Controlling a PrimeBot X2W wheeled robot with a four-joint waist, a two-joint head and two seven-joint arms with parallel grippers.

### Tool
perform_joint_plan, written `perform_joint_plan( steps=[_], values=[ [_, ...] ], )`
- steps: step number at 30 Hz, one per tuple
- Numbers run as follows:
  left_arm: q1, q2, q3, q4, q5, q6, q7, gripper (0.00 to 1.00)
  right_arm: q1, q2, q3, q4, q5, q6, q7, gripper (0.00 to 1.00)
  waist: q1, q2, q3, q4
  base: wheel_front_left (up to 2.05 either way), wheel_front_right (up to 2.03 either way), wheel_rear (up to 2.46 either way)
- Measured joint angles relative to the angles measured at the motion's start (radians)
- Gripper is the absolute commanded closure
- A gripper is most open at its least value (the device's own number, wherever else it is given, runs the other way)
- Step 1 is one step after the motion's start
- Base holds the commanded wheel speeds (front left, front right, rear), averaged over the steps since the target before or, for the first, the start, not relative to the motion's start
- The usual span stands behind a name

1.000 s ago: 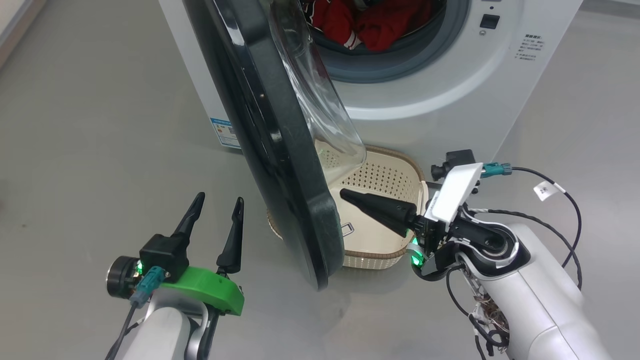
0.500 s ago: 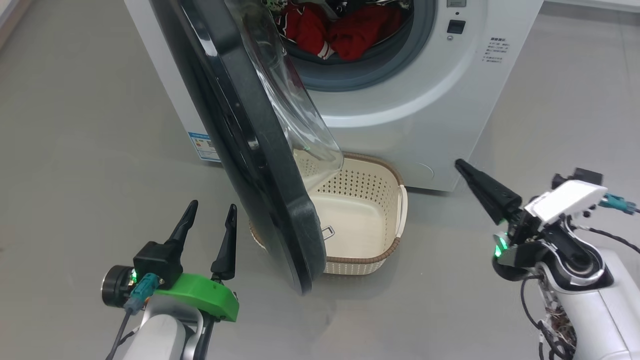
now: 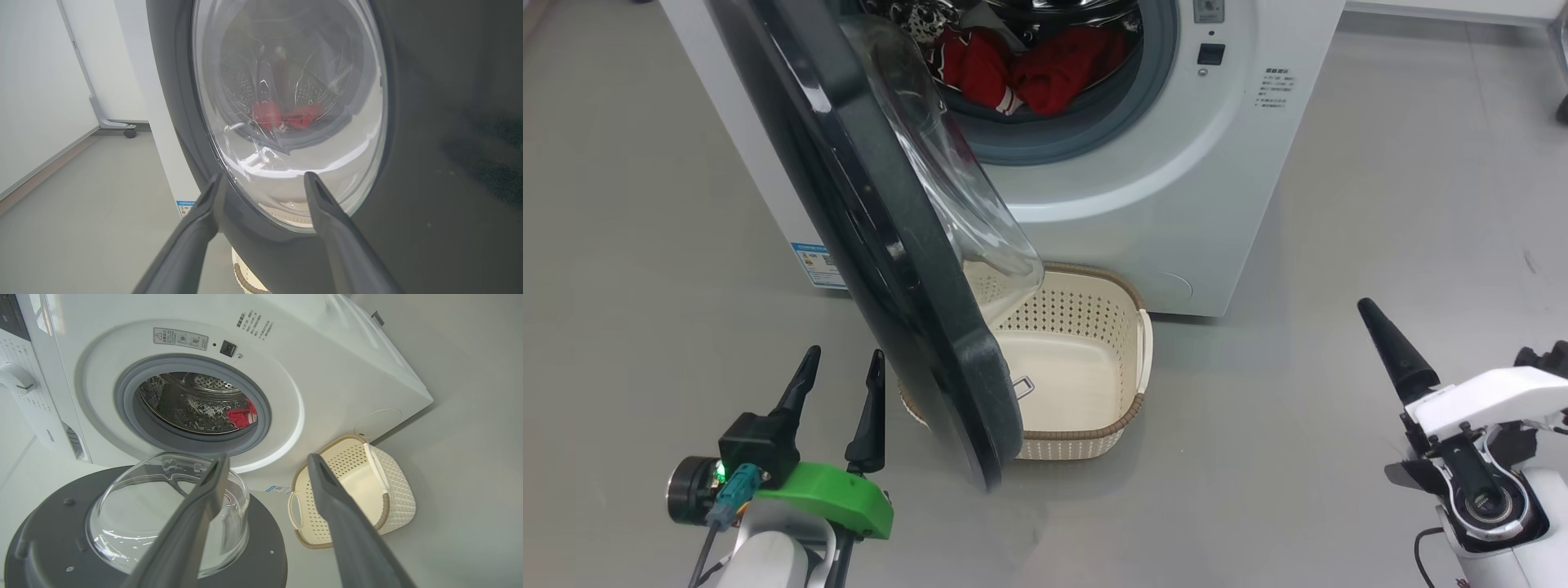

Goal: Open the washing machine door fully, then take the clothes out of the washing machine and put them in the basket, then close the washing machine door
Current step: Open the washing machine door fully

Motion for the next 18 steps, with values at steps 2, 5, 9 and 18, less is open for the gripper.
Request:
perform_joint_plan(
  steps=[2,5,9,18],
  values=[
    [0.001,0.0,0.004,-0.001,0.0,0.0,0.0,0.0,0.018,-0.015,0.002,-0.001,-0.072,0.0,-0.058,0.0,0.0,0.0,-0.001,-0.01,0.0,0.0,0.0],
    [0.003,0.0,0.008,-0.001,0.005,0.0,0.0,0.0,0.039,-0.043,0.005,-0.001,-0.189,0.0,-0.148,0.0,0.0,0.0,-0.004,-0.023,0.0,0.0,0.0],
    [0.005,0.0,0.01,-0.003,0.008,0.0,0.0,0.0,0.058,-0.115,0.02,-0.01,-0.393,0.0,-0.267,0.0,0.0,0.0,-0.005,-0.038,0.0,0.0,0.0],
    [0.008,0.0,0.01,-0.002,0.016,-0.005,0.0,0.0,0.096,-0.19,0.019,-0.022,-0.658,-0.11,-0.455,0.0,0.0,0.0,-0.008,-0.044,0.0,0.0,0.0]
  ],
)
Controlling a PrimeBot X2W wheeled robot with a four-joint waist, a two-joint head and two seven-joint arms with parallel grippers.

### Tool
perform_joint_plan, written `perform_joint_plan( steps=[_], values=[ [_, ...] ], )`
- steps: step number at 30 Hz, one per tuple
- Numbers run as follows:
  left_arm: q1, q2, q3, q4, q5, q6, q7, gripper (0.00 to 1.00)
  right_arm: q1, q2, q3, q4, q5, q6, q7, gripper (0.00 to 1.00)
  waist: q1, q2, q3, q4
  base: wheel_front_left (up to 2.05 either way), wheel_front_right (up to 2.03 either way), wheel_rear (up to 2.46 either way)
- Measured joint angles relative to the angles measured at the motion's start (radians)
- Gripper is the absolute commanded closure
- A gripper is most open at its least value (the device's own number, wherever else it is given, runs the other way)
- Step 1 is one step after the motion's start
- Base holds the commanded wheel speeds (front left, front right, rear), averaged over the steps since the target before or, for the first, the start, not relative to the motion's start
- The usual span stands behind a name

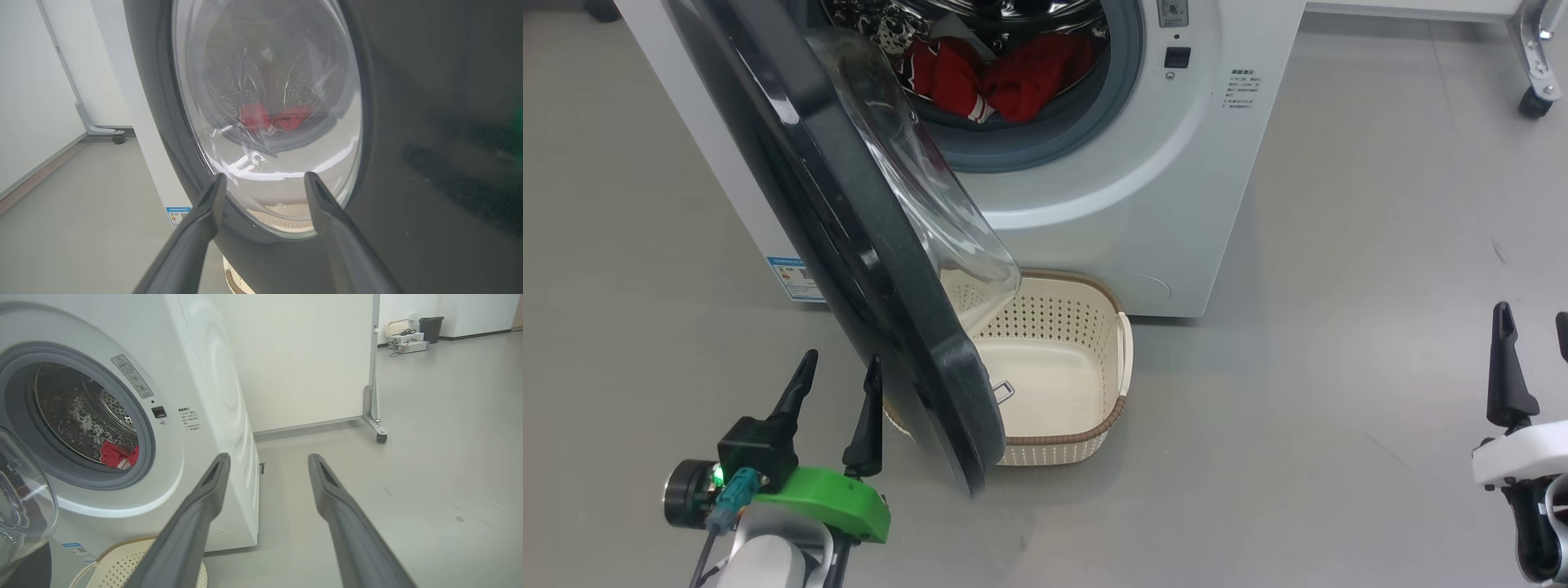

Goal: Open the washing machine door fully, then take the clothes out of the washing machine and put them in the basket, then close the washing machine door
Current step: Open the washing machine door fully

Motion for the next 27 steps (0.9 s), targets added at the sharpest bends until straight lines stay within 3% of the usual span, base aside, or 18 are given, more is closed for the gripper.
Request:
perform_joint_plan(
  steps=[8,20,27],
  values=[
    [0.009,0.0,0.004,0.004,0.002,-0.002,0.0,0.0,0.059,-0.007,0.034,-0.013,-0.152,-0.104,0.02,0.0,0.0001,0.0,-0.011,-0.002,0.0,0.0,0.0],
    [0.017,0.0,0.012,0.008,0.008,-0.009,0.0,0.0,0.11,0.099,0.095,-0.072,-0.248,-0.12,0.021,0.0,0.0,0.0,-0.022,-0.007,0.0,0.0,0.0],
    [0.026,0.0,0.026,0.01,0.008,-0.009,0.0,0.0,0.123,0.112,0.101,-0.089,-0.315,-0.128,0.021,0.0,0.0001,0.0,-0.031,-0.018,0.0,0.0,0.0]
  ],
)
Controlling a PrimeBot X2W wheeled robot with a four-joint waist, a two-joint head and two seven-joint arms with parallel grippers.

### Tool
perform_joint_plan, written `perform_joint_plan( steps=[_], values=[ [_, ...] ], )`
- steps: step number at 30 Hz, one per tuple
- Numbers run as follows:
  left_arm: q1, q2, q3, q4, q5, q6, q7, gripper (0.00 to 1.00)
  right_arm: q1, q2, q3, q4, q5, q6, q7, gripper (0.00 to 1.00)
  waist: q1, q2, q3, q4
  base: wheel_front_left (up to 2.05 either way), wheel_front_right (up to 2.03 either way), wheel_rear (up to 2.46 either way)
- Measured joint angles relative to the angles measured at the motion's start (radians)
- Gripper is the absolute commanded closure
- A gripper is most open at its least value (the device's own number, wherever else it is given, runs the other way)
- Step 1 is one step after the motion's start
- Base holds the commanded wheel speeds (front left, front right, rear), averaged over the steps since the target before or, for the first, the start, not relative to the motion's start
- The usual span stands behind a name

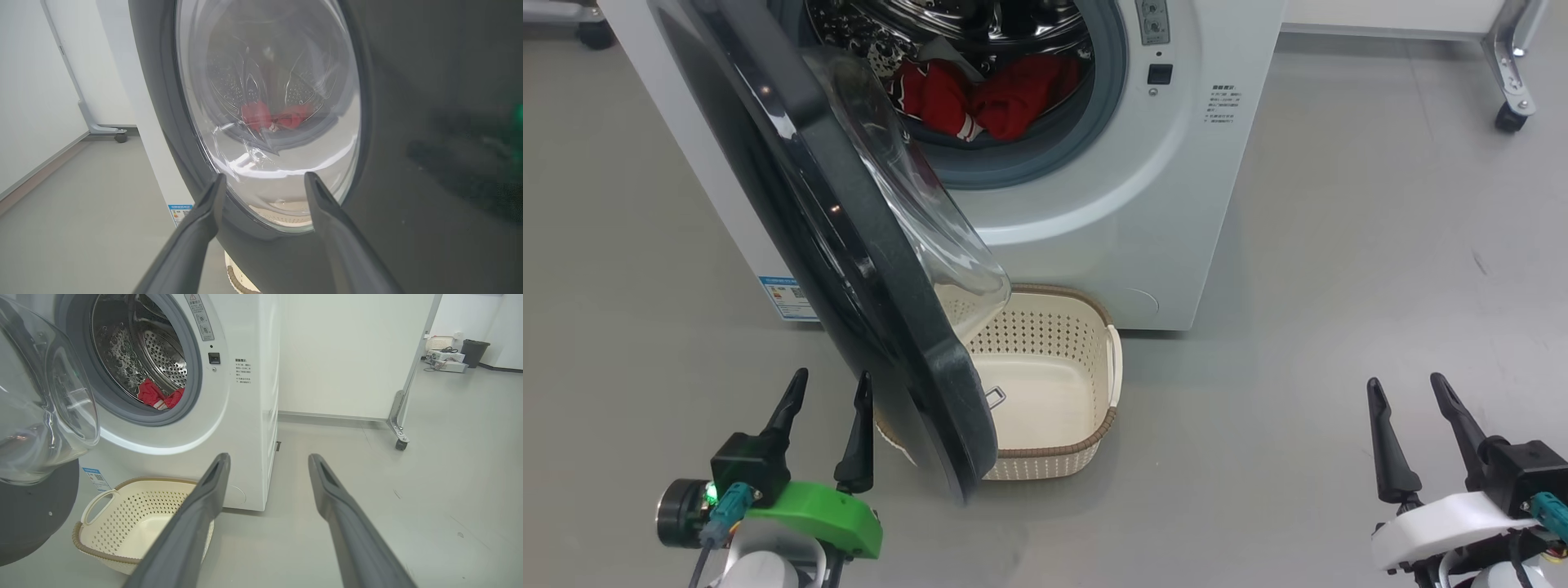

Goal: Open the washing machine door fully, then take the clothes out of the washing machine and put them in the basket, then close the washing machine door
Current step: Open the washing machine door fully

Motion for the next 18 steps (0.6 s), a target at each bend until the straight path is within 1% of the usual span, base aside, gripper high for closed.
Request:
perform_joint_plan(
  steps=[4,15,16,17,18],
  values=[
    [0.006,0.0,-0.001,0.003,0.0,0.0,0.0,0.0,0.028,0.002,-0.02,-0.002,-0.015,-0.001,0.0,0.0,0.0,0.0,-0.004,-0.006,0.0,0.0,0.0],
    [0.006,0.0,0.006,0.004,0.001,-0.001,0.0,0.0,0.056,0.036,-0.049,-0.016,-0.041,-0.002,0.0,0.0,0.0,0.0,-0.008,-0.014,0.0,0.0,0.0],
    [0.006,0.0,0.007,0.005,0.002,-0.001,0.0,0.08,0.058,0.038,-0.05,-0.016,-0.043,-0.002,0.0,0.0,0.0,0.0,-0.008,-0.015,0.0,0.0,0.0],
    [0.006,0.0,0.007,0.005,0.004,-0.001,0.0,0.56,0.058,0.04,-0.052,-0.017,-0.046,-0.002,0.0,0.0,0.0,0.0,-0.007,-0.015,0.0,0.0,0.0],
    [0.006,0.0,0.007,0.006,0.005,-0.001,0.0,1.0,0.058,0.042,-0.053,-0.018,-0.049,-0.002,0.0,0.0,0.0,0.0,-0.007,-0.016,0.0,0.0,0.0]
  ],
)
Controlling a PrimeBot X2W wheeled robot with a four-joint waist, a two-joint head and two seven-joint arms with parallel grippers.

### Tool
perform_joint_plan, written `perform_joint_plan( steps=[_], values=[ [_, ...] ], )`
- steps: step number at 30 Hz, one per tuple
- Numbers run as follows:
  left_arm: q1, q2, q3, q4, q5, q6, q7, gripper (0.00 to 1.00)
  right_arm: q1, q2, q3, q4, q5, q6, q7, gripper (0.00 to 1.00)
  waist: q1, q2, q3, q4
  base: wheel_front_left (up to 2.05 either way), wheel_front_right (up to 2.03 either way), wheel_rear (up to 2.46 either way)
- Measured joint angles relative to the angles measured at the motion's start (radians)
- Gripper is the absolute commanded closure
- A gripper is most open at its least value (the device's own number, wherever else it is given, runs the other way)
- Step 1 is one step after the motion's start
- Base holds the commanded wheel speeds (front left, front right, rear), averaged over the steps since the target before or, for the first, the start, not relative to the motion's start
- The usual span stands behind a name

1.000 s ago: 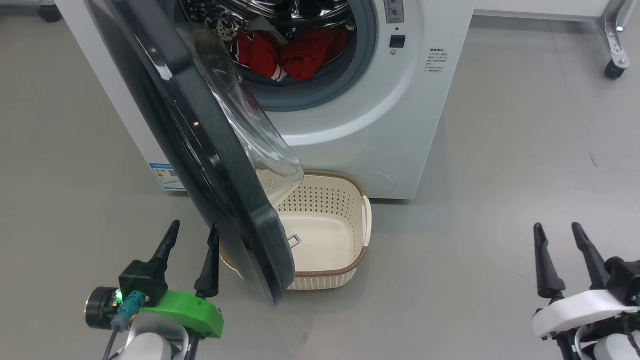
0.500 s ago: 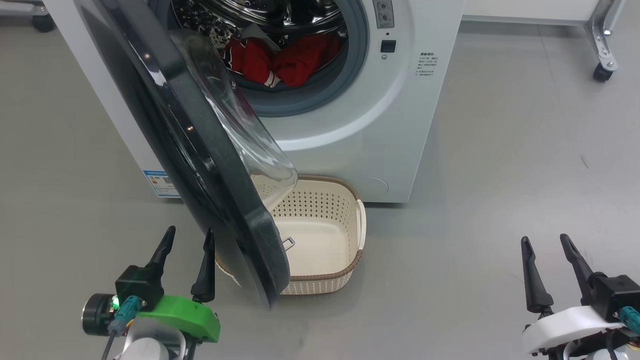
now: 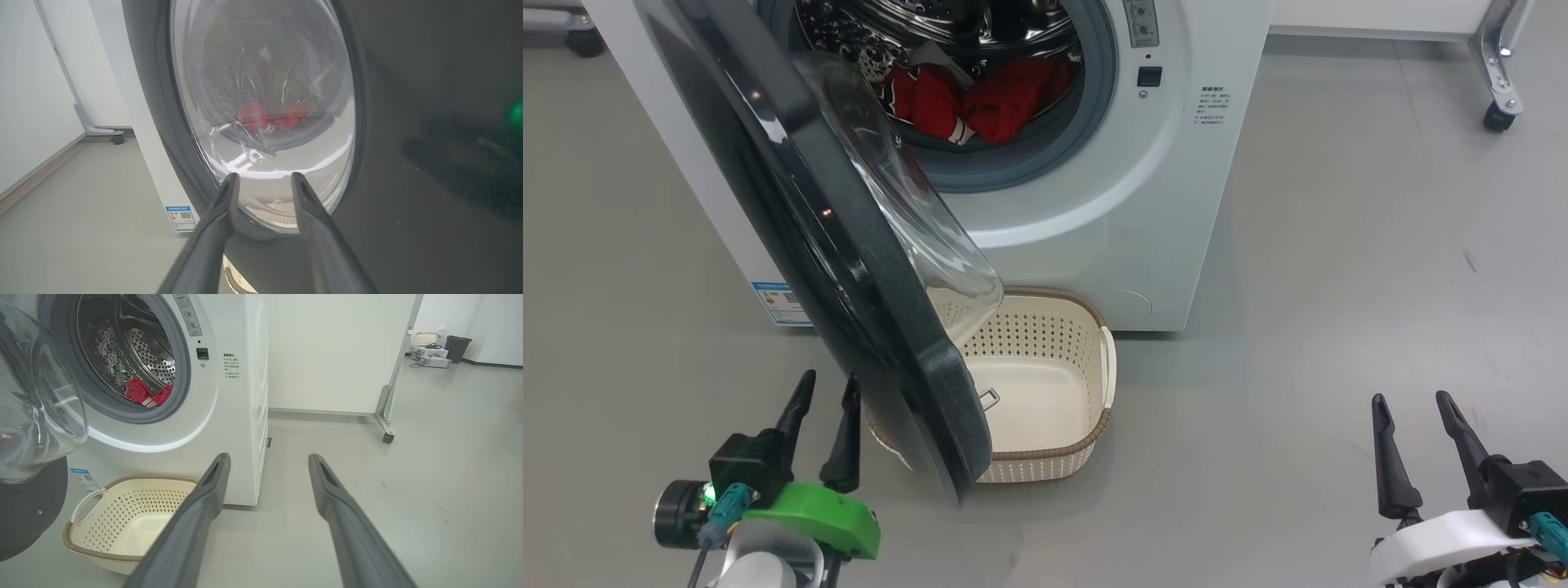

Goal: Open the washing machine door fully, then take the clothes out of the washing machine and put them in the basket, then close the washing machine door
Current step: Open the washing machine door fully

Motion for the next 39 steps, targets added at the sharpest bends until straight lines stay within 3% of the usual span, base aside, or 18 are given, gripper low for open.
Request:
perform_joint_plan(
  steps=[14,21,27,32,39],
  values=[
    [-0.001,0.0,0.044,-0.029,0.019,0.011,0.0,1.0,0.012,0.021,-0.019,-0.012,-0.028,0.0,0.0,0.0,0.0,0.0,0.003,-0.004,0.0,0.0,0.0],
    [-0.029,0.006,0.116,-0.158,0.043,0.061,0.0,1.0,0.019,0.028,-0.023,-0.016,-0.037,-0.007,0.0,0.0,0.0,0.0,-0.001,0.001,0.0,0.0,0.0],
    [-0.09,0.019,0.137,-0.32,0.097,0.072,-0.005,1.0,0.023,0.039,-0.026,-0.017,-0.044,-0.007,0.0,0.0,0.0,0.0,-0.009,0.008,0.0,0.0,0.0],
    [-0.135,0.016,0.1,-0.444,0.126,0.071,-0.006,1.0,0.023,0.04,-0.027,-0.017,-0.05,-0.007,0.0,0.0,0.0,0.0,-0.019,0.012,0.0,0.0,0.0],
    [-0.15,0.009,-0.037,-0.53,0.126,0.015,-0.006,1.0,0.027,0.046,-0.026,-0.017,-0.053,-0.007,0.0,0.0,0.0,0.0,-0.026,0.016,0.0,0.0,0.0]
  ],
)
